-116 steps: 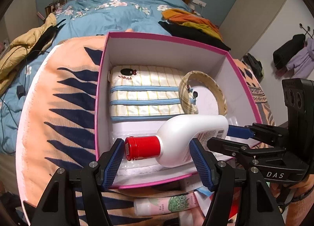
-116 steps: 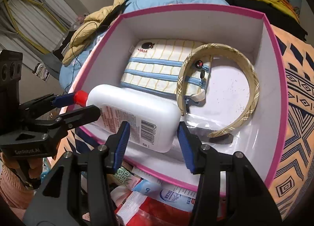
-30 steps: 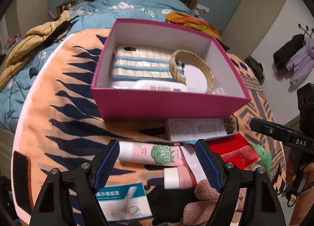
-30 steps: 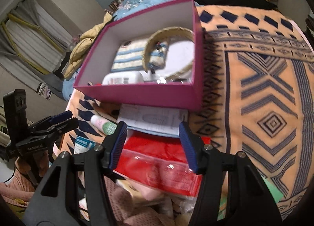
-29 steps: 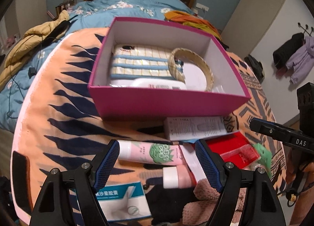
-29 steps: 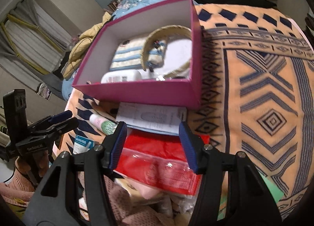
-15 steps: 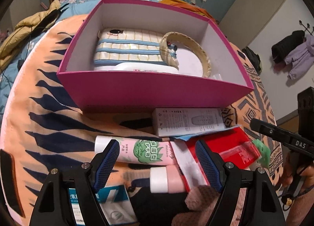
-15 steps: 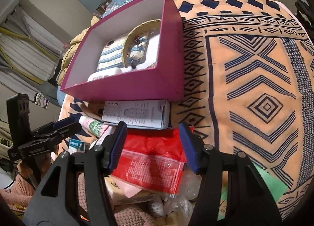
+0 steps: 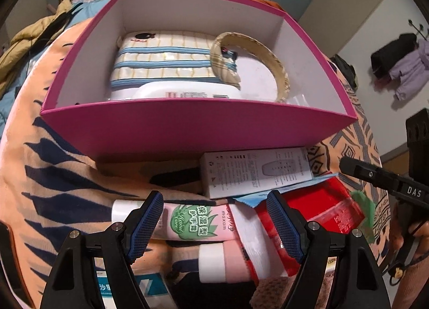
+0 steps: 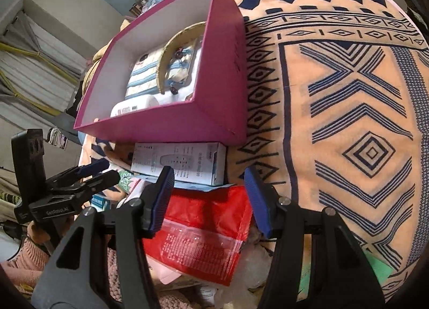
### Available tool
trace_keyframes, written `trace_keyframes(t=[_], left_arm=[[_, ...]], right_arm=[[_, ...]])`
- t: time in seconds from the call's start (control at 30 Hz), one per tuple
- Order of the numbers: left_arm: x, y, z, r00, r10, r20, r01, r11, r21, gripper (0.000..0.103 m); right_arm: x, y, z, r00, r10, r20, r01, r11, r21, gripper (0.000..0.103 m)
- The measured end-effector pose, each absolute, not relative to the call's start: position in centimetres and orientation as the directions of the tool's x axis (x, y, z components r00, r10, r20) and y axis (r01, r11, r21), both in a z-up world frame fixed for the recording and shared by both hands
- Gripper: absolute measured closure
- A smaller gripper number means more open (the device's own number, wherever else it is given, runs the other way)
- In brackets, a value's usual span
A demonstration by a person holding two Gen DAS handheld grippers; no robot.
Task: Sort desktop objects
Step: 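Withdraw both tools from the box back toward the leaflet on the pile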
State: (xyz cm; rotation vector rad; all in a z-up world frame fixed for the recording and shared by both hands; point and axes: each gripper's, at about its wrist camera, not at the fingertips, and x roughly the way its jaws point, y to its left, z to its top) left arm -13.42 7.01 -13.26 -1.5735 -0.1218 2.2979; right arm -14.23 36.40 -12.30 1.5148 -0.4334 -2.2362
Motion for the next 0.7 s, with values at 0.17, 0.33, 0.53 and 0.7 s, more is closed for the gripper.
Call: trace_keyframes(t=[0.17,0.33,0.53,0.7], left_arm=[[-12.6,8.0,-13.1,-0.326,0.338,-0.883,-0.304,-0.922,-0.241,0.022],[-11.9,9.4,-12.7,-0.345,0.344,-0.873,-0.38,-0.902,-0.205,0.022],[-11.9,11.9,-13.0,-0.35,0.342,-0.872,-0.488,-0.861,-0.142,0.037],[-12.4,12.2,-13.8,-0.309,0.352,-0.884,-0.505,-0.848,-0.161,0.049]], right_arm=[[-13.7,36.4,-13.1,-0.305,-0.498,-0.812,0.171,-0.867,0.467,0.046],[-13.3,35.9,-13.2,-0.299,-0.493,-0.817,0.218,-0.869,0.444,0.046],[-13.3,33.9,-13.8,-0.313,-0.439,-0.842,0.333,-0.881,0.335,0.046],[-13.1,33.0,-14.1,-0.327,-0.44,-0.836,0.4,-0.866,0.299,0.047]])
